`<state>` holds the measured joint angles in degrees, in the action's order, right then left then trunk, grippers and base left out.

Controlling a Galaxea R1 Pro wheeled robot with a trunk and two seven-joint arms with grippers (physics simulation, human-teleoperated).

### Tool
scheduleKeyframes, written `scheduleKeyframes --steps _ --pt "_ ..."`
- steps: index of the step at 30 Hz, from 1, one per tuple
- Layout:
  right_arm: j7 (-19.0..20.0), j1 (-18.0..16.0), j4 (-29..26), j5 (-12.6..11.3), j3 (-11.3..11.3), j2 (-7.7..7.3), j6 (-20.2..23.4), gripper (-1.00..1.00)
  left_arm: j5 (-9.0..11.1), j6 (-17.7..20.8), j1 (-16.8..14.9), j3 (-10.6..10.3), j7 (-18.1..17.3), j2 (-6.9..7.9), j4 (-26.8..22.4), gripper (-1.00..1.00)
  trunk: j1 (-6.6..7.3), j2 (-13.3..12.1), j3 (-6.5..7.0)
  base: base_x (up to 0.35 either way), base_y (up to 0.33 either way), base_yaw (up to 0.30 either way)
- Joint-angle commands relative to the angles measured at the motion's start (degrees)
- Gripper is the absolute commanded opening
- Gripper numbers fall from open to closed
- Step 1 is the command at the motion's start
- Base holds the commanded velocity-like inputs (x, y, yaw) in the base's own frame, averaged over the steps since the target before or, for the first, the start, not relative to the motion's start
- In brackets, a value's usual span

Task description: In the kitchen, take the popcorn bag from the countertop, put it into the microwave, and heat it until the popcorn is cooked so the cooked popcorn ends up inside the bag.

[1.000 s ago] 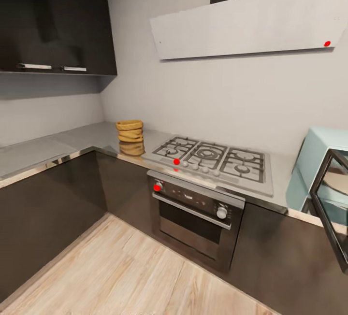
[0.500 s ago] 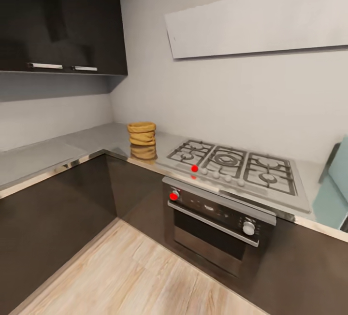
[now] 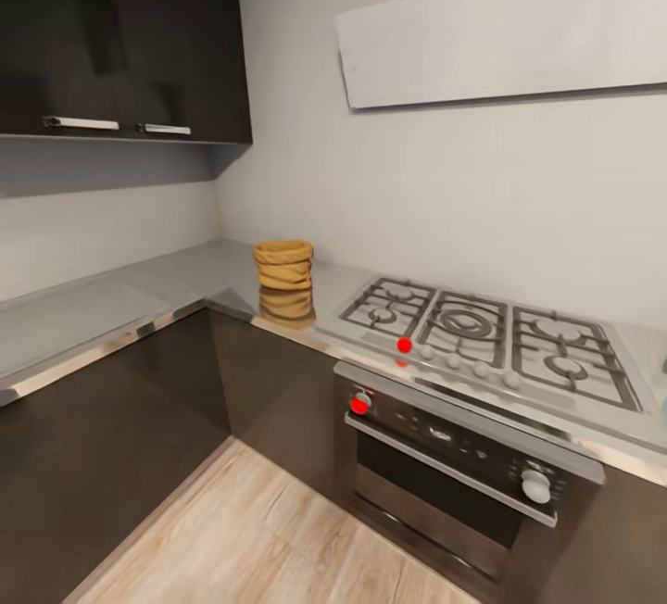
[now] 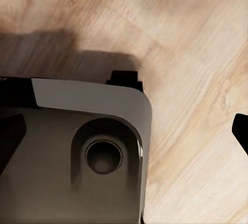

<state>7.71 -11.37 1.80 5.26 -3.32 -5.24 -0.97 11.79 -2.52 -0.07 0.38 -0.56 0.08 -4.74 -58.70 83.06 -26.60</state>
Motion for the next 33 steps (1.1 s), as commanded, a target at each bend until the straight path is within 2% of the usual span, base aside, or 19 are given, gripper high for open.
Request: scheduleKeyframes --steps 1,33 --pt "0.13 -0.09 0.14 0.54 -0.37 -0.05 -0.01 1.00 0.34 -0.11 0.01 0.01 -0.06 0.01 -0.01 1.00 -0.03 0.03 -0.05 0.297 0.205 0.000" --pt "0.19 -0.09 0.14 0.54 -0.37 -0.14 0.35 1.00 0.35 -0.59 -0.02 0.04 0.01 -0.15 -0.07 1.00 -0.03 0.03 -0.05 0.294 0.216 0.000"
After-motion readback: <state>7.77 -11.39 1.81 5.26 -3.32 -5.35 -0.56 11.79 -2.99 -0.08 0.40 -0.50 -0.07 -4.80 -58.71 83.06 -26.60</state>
